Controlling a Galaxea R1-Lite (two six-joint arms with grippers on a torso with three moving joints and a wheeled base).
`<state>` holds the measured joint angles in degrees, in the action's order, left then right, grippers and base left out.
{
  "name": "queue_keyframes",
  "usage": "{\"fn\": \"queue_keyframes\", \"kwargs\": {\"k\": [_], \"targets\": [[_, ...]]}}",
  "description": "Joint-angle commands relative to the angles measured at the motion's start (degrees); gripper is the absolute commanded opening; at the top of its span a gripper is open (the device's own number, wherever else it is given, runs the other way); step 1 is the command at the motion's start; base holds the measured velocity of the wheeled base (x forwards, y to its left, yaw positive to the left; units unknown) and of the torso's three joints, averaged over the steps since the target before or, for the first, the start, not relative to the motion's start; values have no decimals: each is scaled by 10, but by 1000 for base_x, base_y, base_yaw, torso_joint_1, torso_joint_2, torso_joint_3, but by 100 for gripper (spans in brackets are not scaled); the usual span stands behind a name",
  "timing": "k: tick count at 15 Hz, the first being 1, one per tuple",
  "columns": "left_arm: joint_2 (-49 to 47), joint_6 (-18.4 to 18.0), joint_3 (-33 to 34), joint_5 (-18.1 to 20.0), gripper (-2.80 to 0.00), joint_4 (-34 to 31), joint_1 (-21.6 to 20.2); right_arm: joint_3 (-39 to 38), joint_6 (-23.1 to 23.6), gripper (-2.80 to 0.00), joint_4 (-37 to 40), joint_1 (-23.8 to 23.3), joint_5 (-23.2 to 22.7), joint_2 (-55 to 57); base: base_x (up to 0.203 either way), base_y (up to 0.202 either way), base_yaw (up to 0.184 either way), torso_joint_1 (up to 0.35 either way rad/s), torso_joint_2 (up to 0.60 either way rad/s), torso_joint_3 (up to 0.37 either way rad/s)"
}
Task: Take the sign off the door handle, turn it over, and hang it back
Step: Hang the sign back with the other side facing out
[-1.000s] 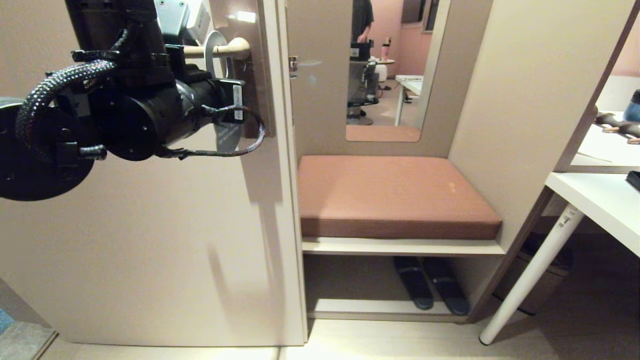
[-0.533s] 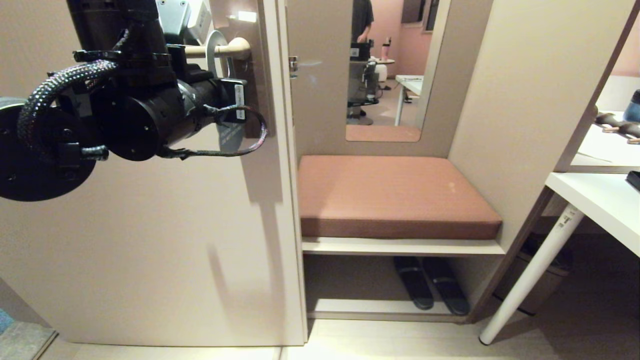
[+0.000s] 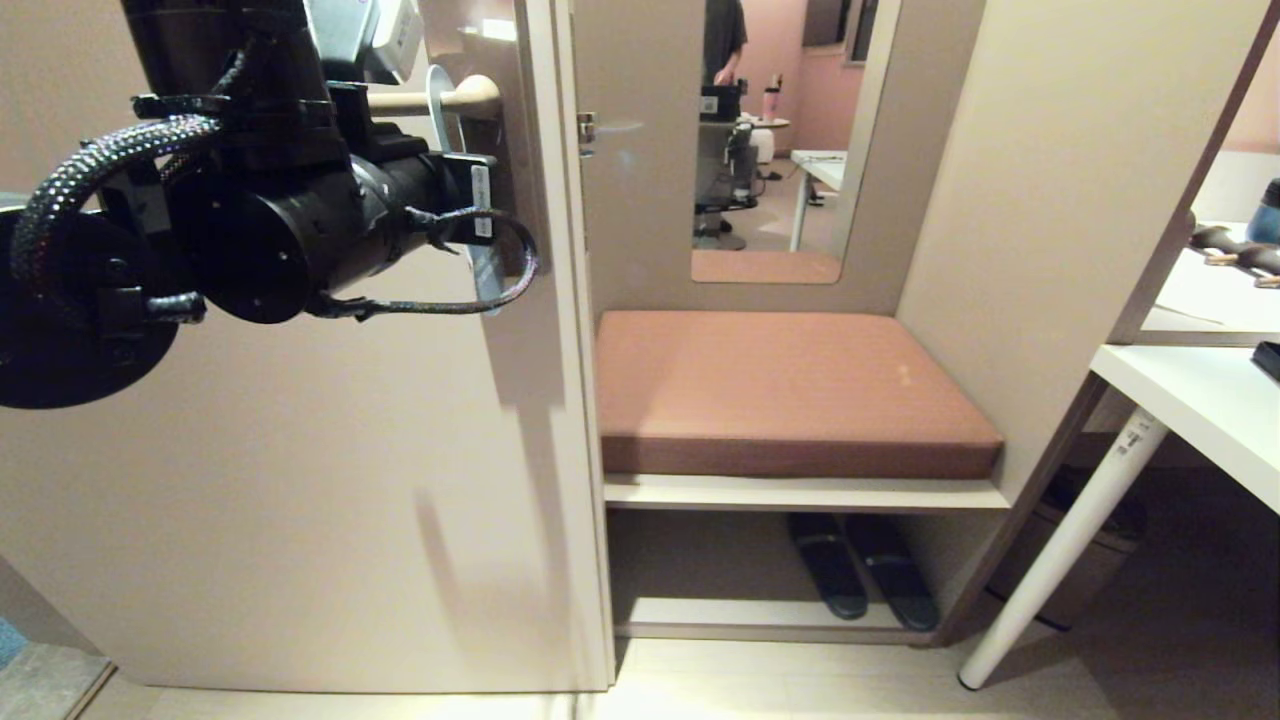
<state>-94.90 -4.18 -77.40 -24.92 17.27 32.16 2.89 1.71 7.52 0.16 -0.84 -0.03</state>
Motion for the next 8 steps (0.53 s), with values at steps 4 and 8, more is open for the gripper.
{"fn": "queue_keyframes", "kwargs": {"k": [4, 8], "targets": [[24, 0, 14, 0, 0, 0, 9, 0, 0, -280, 0, 0, 0, 0, 0, 0, 0, 0, 0, 0], [66, 0, 65, 1, 0, 0, 23, 0, 0, -280, 0, 0, 0, 0, 0, 0, 0, 0, 0, 0]]}}
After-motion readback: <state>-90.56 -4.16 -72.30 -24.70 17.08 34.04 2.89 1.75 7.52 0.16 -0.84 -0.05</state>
